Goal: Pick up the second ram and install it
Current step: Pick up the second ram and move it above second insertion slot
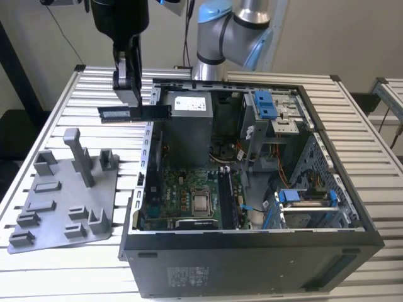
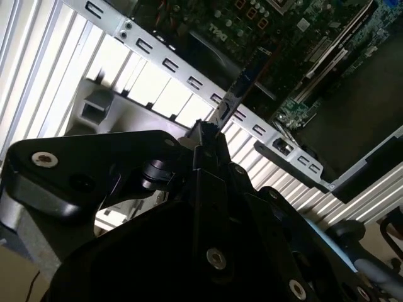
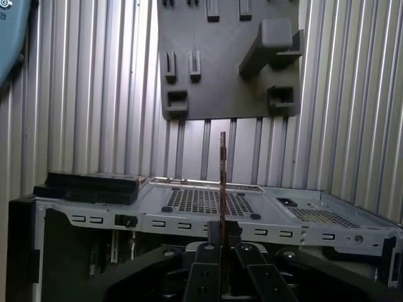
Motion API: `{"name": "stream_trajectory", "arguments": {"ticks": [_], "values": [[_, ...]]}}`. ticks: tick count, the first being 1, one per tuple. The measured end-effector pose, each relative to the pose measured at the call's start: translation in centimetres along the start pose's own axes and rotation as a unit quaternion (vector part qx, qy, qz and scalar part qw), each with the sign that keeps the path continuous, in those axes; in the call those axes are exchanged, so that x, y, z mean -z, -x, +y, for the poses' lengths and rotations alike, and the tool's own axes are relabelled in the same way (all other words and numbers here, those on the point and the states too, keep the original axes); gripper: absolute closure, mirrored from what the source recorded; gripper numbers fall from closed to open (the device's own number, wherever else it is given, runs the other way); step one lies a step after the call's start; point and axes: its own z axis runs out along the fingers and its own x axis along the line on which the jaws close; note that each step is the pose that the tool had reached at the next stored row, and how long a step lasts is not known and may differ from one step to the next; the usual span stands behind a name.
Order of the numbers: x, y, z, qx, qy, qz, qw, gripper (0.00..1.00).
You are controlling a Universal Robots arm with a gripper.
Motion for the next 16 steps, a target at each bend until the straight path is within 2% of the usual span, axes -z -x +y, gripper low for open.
{"name": "stream_trajectory", "arguments": {"ticks": [16], "values": [[0.01,0.1,-3.37,0.0,0.0,0.0,1.0,0.86]]}}
